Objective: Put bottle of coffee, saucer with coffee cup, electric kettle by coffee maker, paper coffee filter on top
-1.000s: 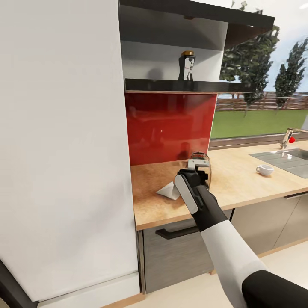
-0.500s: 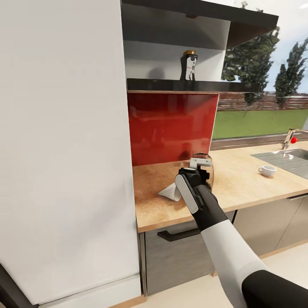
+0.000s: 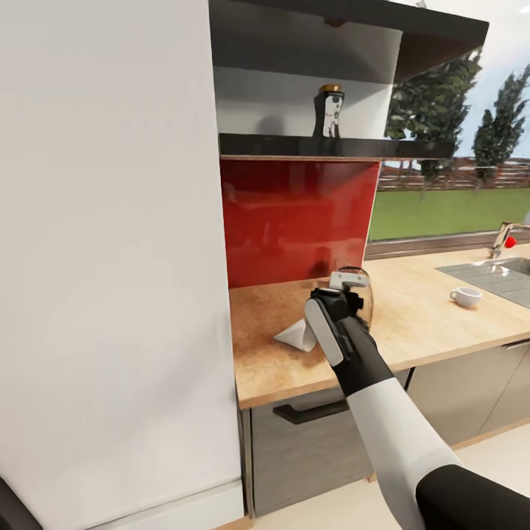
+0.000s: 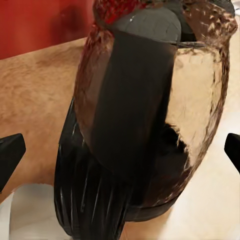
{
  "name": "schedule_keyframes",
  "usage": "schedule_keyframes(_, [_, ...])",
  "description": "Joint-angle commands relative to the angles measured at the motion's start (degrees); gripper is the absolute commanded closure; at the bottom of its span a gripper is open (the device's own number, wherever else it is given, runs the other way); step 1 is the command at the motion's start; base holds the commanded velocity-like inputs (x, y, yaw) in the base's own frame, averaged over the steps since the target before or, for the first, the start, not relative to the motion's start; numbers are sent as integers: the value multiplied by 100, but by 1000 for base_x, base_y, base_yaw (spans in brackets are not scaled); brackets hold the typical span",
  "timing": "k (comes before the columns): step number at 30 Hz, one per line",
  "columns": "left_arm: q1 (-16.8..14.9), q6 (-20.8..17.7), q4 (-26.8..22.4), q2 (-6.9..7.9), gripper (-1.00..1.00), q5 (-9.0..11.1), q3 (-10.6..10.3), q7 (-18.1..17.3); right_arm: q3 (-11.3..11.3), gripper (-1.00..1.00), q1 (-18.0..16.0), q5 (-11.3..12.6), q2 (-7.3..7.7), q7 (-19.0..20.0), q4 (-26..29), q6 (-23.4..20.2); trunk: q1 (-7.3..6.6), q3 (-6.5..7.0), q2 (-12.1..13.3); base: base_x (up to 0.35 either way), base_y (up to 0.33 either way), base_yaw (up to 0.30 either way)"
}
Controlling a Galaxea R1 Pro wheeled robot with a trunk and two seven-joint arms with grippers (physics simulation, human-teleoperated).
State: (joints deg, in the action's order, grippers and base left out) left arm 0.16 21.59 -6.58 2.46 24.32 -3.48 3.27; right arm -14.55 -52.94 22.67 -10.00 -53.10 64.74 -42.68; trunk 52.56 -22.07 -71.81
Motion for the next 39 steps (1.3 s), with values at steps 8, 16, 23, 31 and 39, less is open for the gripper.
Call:
schedule_keyframes(8, [2, 22, -10, 8, -100, 11, -39, 33, 61, -100, -5, 45, 0, -51, 15, -15, 1, -6, -4, 32, 5, 0])
schedule_keyframes(16, [2, 30, -5, 7, -100, 11, -46, 33, 349, -100, -6, 36, 0, -45, 21, -1, 1, -6, -4, 1, 0, 0])
schedule_keyframes(23, [2, 30, -1, 3, -100, 11, -48, 31, 406, -100, -6, 34, 64, -38, 14, 71, 1, -6, -4, 0, 0, 0])
schedule_keyframes(31, [2, 35, -1, -2, -100, 8, -48, 28, 422, 100, -6, -65, 66, 28, -477, 439, 1, -6, -4, 0, 0, 0])
schedule_keyframes(39, [2, 34, -1, -8, -100, 2, -57, 25, 391, 100, -6, -692, 62, 292, -794, 857, 1, 29, -4, 0, 0, 0])
